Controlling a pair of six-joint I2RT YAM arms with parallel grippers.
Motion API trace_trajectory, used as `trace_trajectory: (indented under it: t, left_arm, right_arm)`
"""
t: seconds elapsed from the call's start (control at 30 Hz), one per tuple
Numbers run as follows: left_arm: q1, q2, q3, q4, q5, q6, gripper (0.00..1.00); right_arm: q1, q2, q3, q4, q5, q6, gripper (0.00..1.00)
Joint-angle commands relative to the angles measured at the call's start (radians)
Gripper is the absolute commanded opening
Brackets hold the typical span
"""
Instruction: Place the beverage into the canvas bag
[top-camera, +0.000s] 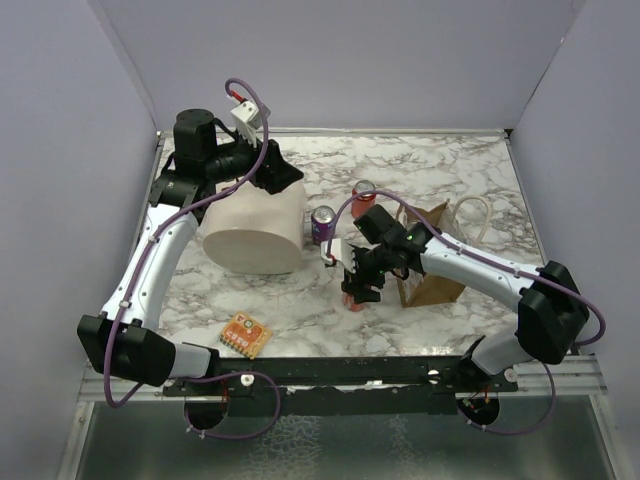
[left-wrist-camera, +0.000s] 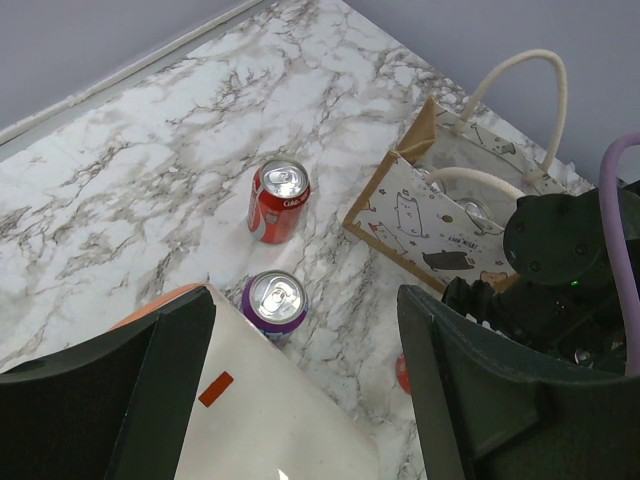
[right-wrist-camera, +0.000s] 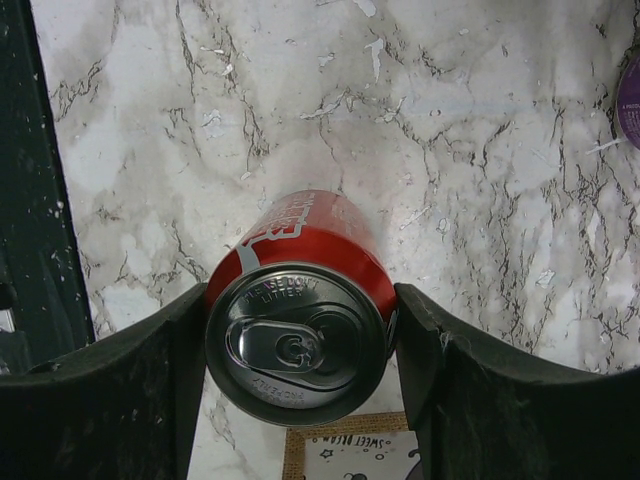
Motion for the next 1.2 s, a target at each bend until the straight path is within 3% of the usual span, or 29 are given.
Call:
trace_trajectory:
  t: [0.0,0.57,0.87,1.17]
  left_arm:
    - [0.005,0.0,0.013,0.018,-0.022,0.026,0.76]
    - [0.003,0.077,0.068,0.008,0.028,0.074,0.76]
    - [-0.006,0.111,0.074,0.028,0.073,0.059,0.75]
    - [-0.083,0.142,0.067,0.045,0.079,0.029,0.74]
  right_arm:
    - [0.006,-0.053,0.065,0.013,-0.052,0.007,0.36]
    - [0.006,-0.232,0.356,-0.111,-0.006,0.063,0.01]
    - [-0.097,-0.277,0.551,-0.213,-0.045,0.08,0.01]
    - [-0.391,-0.37,0.556,-0.184,-0.133,0.167,0.01]
